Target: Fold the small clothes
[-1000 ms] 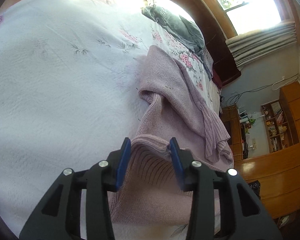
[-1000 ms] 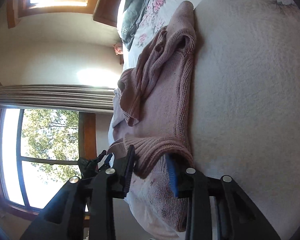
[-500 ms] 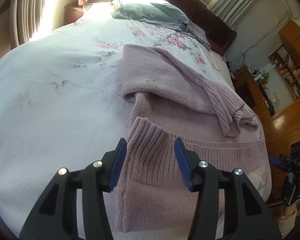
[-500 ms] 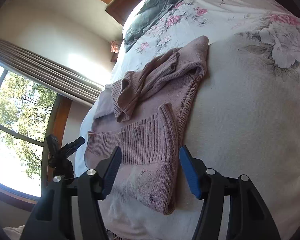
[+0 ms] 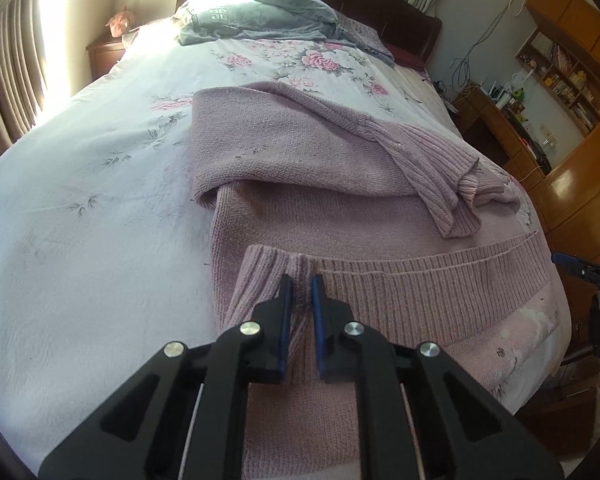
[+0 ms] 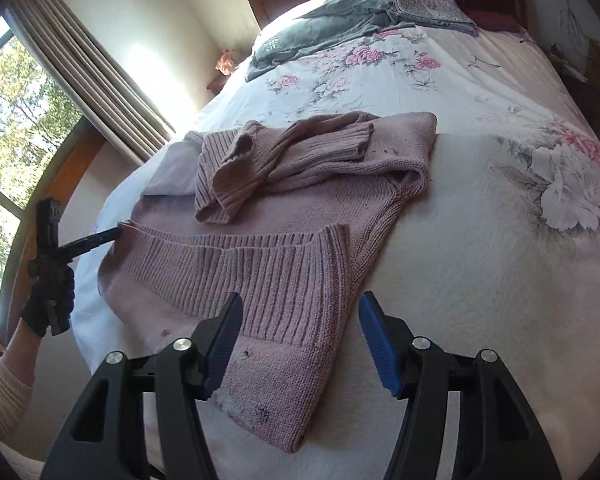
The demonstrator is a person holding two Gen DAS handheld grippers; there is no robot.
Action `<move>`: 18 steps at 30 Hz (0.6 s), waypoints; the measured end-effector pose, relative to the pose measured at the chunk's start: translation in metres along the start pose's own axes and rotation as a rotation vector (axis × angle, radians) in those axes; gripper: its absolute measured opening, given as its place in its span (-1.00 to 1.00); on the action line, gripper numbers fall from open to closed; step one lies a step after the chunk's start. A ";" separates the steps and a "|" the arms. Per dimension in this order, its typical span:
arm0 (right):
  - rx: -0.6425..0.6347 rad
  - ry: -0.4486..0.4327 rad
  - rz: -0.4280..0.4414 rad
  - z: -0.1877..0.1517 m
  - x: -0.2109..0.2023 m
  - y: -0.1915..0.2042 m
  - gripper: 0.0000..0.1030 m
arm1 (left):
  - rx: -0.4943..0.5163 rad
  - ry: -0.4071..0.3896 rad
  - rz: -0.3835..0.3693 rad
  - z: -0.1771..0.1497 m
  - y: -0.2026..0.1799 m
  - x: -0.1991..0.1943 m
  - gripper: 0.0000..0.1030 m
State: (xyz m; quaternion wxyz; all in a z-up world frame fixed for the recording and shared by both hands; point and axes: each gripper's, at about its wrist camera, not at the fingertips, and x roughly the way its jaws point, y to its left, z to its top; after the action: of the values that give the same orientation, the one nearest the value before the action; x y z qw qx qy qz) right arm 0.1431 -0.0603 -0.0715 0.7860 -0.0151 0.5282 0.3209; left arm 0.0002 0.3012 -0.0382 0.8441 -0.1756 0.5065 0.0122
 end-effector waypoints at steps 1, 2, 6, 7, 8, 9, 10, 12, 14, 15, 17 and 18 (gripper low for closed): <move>-0.013 0.003 -0.009 0.003 0.004 0.001 0.19 | 0.010 -0.006 -0.010 -0.001 -0.003 -0.002 -0.84; -0.020 0.007 -0.011 0.006 0.009 0.001 0.19 | 0.014 -0.008 -0.015 -0.001 -0.004 -0.003 -0.84; -0.028 0.026 -0.027 0.019 0.028 0.000 0.18 | 0.013 0.000 0.028 0.000 0.001 0.004 -0.82; -0.031 0.033 -0.027 0.022 0.033 -0.001 0.18 | 0.005 0.009 0.025 0.001 0.003 0.007 -0.79; -0.032 0.040 -0.026 0.024 0.039 -0.001 0.17 | -0.005 0.016 0.028 0.002 0.006 0.010 -0.68; -0.034 0.049 -0.028 0.026 0.044 -0.001 0.14 | -0.006 0.021 0.032 0.003 0.007 0.013 -0.63; -0.043 0.060 -0.029 0.028 0.049 0.000 0.01 | 0.001 0.029 0.041 0.003 0.007 0.016 -0.56; -0.070 0.079 -0.027 0.029 0.057 0.004 -0.20 | 0.019 0.048 0.071 0.005 0.007 0.023 -0.49; -0.084 0.099 -0.042 0.028 0.062 0.007 -0.31 | 0.026 0.056 0.083 0.005 0.008 0.029 -0.33; -0.092 0.101 -0.048 0.028 0.063 0.008 -0.31 | 0.026 0.056 0.092 0.006 0.008 0.030 -0.33; -0.097 0.102 -0.050 0.028 0.062 0.009 -0.30 | 0.018 0.049 0.105 0.006 0.008 0.029 -0.32; -0.098 0.103 -0.047 0.028 0.061 0.009 -0.29 | 0.014 0.040 0.103 0.006 0.008 0.026 -0.32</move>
State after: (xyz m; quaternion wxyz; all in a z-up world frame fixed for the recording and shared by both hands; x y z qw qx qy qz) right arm 0.1758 -0.0133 -0.1077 0.7635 -0.0825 0.5510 0.3264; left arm 0.0164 0.3064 -0.0603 0.8331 -0.1438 0.5318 0.0487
